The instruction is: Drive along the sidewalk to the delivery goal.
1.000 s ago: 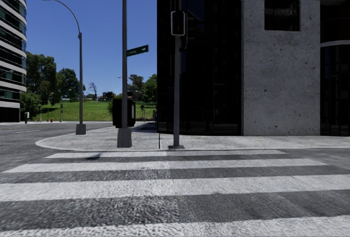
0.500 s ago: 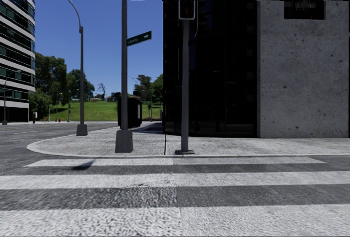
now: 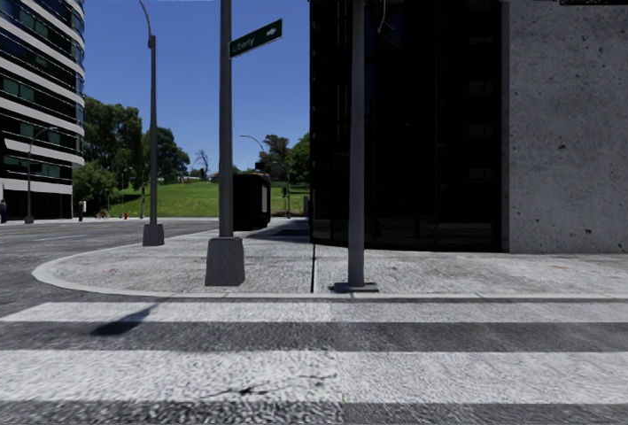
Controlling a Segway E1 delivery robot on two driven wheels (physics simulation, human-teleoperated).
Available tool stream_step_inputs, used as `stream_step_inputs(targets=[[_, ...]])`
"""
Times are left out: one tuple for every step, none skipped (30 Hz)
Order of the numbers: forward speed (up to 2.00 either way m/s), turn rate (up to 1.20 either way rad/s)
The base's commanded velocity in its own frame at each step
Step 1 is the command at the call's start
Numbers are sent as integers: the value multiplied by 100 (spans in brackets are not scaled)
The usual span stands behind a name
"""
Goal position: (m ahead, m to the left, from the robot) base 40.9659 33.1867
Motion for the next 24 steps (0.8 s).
stream_step_inputs(targets=[[155,50],[155,31],[155,21],[155,21],[155,14],[155,7],[155,2],[155,1],[155,1],[155,1],[155,0],[155,0],[155,0],[155,0],[155,0],[155,0],[155,0],[155,0],[155,13],[155,35],[155,45],[155,45],[155,46],[155,30]])
